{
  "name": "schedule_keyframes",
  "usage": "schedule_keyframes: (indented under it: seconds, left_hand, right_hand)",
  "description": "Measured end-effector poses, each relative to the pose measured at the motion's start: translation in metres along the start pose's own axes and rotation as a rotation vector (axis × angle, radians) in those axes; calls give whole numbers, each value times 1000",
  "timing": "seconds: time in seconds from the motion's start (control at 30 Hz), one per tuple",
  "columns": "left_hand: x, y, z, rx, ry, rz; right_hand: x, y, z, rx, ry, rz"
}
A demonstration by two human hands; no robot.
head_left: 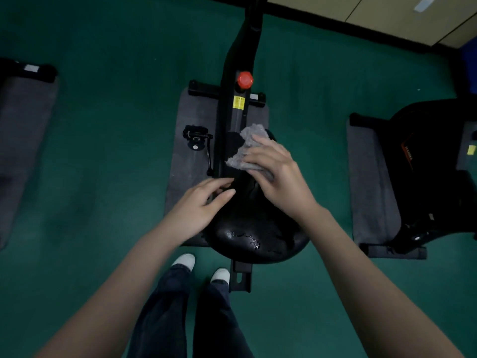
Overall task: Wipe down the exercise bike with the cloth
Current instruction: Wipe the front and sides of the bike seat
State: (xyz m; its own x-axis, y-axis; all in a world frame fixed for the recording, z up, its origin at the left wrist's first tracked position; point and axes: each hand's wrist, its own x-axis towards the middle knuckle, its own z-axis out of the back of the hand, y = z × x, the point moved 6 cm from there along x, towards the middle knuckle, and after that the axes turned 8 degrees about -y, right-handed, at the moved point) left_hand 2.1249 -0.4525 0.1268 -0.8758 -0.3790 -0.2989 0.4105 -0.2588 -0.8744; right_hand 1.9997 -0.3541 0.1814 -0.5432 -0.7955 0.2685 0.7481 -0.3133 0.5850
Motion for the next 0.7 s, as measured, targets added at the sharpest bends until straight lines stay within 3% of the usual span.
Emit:
schedule_keyframes:
  seconds: [0.17,0.3,0.43,0.7]
  left_hand:
    - [24,2,-10,-69,-13,24]
    - [35,5,-14,-150,-19,43]
    - [39,9,-17,-213,-36,61]
    - [38,8,-16,-250,-71,71]
  right_hand:
    - [37,-11,-2,-61,-22,-36]
    - [66,-48,0,133,-6,-434]
    - [25,-70,1,426,-135,-756]
    - [12,-69,-6,509,-227,-897]
